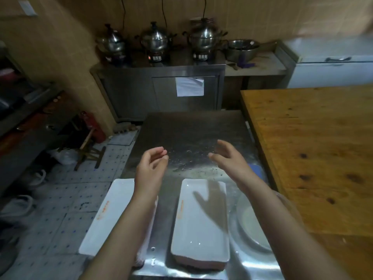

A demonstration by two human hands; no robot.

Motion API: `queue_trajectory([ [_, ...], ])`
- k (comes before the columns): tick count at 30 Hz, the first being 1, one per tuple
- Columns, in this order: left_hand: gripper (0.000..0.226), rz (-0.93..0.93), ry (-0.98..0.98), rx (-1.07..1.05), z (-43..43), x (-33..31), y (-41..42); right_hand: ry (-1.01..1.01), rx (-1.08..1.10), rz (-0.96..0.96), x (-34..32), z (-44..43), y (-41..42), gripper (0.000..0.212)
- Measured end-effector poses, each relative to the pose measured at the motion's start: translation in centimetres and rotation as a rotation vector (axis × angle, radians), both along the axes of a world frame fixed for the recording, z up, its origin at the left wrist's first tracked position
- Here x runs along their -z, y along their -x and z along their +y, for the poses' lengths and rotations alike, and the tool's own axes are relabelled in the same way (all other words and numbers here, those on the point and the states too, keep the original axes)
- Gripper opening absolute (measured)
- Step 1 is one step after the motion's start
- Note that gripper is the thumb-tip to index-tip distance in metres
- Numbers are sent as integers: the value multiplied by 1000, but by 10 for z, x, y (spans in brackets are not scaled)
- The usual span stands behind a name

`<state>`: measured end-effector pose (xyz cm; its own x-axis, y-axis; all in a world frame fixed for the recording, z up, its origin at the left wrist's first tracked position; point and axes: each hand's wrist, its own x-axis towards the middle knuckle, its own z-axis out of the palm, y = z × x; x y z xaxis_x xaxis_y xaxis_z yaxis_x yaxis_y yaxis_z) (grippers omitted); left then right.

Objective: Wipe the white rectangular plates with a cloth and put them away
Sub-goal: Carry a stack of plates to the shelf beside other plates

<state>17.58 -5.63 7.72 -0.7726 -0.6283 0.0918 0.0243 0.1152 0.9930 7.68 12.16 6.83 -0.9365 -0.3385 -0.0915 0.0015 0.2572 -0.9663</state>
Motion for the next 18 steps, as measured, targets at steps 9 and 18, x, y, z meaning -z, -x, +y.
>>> queue_trajectory([
  [9,24,127,146,68,-116,-14,-112,158,111,120,-30,-92,-131,50],
  [18,24,158,165,60,-177,-20,-198,93,170,153,-34,-156,-226,49],
])
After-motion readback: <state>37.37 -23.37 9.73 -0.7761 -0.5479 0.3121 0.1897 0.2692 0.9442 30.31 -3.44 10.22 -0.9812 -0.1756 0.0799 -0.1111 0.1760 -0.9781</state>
